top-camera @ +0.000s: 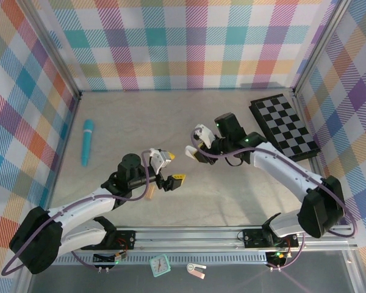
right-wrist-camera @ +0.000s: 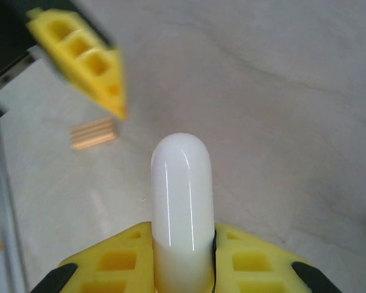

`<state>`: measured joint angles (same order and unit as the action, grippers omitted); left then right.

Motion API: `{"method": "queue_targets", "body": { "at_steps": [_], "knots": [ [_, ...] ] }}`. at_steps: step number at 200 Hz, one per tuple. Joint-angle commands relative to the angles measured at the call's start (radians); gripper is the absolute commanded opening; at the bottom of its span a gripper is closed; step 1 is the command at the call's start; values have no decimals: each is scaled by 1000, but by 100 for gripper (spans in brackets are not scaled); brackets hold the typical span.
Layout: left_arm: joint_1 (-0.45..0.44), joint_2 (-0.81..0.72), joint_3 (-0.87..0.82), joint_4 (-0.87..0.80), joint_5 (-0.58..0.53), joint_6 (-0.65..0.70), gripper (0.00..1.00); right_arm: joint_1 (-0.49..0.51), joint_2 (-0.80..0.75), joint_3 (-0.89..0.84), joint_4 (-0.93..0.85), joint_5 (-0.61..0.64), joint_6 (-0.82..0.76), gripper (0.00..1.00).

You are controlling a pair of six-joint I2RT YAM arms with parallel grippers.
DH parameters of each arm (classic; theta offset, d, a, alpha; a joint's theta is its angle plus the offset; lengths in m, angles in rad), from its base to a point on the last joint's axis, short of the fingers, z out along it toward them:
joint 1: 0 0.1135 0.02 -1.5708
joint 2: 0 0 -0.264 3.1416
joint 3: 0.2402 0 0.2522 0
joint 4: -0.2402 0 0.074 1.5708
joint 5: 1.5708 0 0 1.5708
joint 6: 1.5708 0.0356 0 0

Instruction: Insert wireless bluetooth earbuds into charging case

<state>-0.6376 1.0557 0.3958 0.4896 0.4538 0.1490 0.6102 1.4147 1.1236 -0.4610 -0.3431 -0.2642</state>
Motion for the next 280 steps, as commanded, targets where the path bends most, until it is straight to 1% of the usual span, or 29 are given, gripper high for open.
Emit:
{"method": "queue_targets", "body": {
  "at_steps": [1, 17, 39, 82, 101, 119, 145, 163, 173, 196, 205, 214, 222, 236, 254, 266, 280],
  "knots": [
    [7, -29, -14, -28, -107, 23, 97, -10, 75, 9, 111, 83, 224, 20],
    [7, -27, -14, -51, -143, 30, 100, -15, 148, 37, 104, 89, 289, 20],
    [7, -24, -23, -49, -177, 31, 100, -15, 247, 69, 120, 75, 365, 20],
    [7, -10, -21, -55, -182, 40, 100, -16, 433, 127, 170, 59, 453, 20],
    [7, -9, -20, -57, -181, 42, 100, -16, 506, 148, 165, 81, 461, 20],
    [8, -13, -19, -64, -185, 44, 100, -21, 541, 151, 160, 90, 458, 21],
    [9, -17, -17, -65, -212, 42, 100, -24, 540, 131, 164, 113, 447, 24],
    [9, -17, -17, -55, -240, 30, 100, -26, 509, 109, 175, 122, 429, 31],
    [10, -19, -17, -47, -264, 15, 100, -31, 480, 90, 192, 133, 428, 38],
    [19, -38, -26, -23, -323, -13, 100, -41, 401, 48, 219, 171, 419, 50],
    [23, -54, -31, -16, -356, -17, 100, -44, 367, 33, 221, 191, 411, 53],
    [27, -76, -34, -17, -392, -14, 100, -46, 332, 18, 220, 228, 399, 60],
    [31, -93, -34, -22, -428, -5, 100, -47, 294, -3, 229, 261, 384, 64],
    [38, -121, -33, -30, -522, 12, 100, -50, 214, -60, 271, 316, 358, 73],
    [69, -142, -56, -1, -602, 33, 100, -66, 105, -141, 334, 385, 315, 87],
    [108, -153, -78, 34, -607, 32, 100, -88, 36, -207, 389, 457, 294, 95],
    [162, -152, -94, 55, -602, 28, 100, -140, -37, -289, 460, 502, 294, 98]
  ]
}}
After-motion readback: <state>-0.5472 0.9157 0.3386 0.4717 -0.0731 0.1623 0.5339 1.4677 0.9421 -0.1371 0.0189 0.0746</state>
